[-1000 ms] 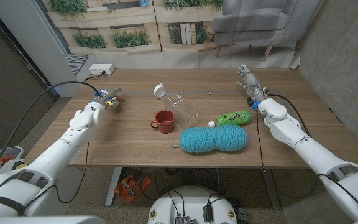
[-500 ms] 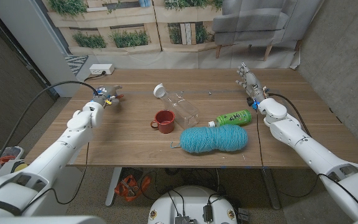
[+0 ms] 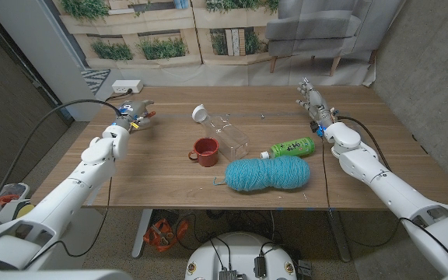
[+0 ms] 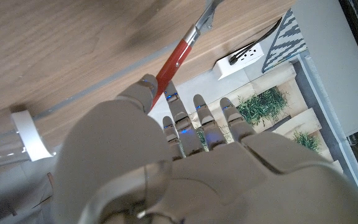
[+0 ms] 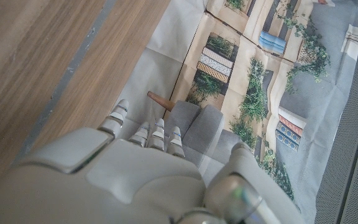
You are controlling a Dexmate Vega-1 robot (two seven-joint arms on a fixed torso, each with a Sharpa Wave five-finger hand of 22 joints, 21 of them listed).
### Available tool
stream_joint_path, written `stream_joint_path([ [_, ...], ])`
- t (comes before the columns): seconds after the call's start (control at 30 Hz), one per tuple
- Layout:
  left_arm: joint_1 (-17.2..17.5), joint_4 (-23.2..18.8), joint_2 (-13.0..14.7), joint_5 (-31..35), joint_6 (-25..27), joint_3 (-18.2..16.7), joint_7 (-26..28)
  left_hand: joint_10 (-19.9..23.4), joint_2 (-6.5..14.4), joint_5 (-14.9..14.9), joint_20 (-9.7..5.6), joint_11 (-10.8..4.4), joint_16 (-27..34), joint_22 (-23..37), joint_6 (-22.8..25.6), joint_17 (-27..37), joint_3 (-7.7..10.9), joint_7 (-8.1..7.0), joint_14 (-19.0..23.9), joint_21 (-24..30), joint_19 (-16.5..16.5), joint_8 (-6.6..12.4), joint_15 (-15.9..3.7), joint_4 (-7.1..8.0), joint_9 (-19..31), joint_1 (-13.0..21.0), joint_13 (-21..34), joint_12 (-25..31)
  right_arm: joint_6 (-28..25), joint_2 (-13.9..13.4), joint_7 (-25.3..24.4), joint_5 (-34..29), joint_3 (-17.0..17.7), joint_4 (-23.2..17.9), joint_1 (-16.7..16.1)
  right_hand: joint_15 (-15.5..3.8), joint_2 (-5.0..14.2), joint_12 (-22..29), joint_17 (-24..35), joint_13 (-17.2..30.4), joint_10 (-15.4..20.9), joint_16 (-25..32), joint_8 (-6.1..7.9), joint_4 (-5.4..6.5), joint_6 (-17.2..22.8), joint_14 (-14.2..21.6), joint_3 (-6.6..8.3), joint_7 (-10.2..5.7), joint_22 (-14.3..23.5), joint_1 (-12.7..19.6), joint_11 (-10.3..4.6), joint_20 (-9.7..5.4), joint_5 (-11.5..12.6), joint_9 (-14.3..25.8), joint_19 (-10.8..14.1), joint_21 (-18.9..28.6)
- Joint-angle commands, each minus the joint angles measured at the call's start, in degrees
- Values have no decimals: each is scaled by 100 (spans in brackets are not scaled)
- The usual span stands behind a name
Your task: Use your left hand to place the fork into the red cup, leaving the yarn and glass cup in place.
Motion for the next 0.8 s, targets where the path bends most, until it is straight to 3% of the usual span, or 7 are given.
stream_joint_path([
  [0.03,174,-448,33,-114,100,-86,168,306,-4,62,-15,-260,48,17,39,15,-19,1,104,29,34,-1,-825,-24,6,46,39,46,14,-5,6,35,22,22,-17,-66,27,2,22,15,69,10,20,-44,39,13,24,-2,10,6,1,2,2,29,8,26],
  [0.37,265,-716,7,-210,116,-101,328,361,-45,71,-133,-267,56,15,76,-5,-67,18,157,17,30,-5,-922,-57,6,61,85,74,22,5,-28,59,45,41,-49,-69,32,1,20,15,66,10,20,-57,38,15,32,-2,10,23,-5,2,2,29,9,26],
  [0.8,394,-959,-22,-293,167,-131,521,355,-3,74,-99,-276,52,13,69,-12,-80,55,165,0,7,-24,-921,-75,7,106,125,71,67,2,-58,63,65,55,-89,-67,28,2,20,15,72,9,21,-70,41,14,34,-2,10,32,-4,8,0,29,9,26],
])
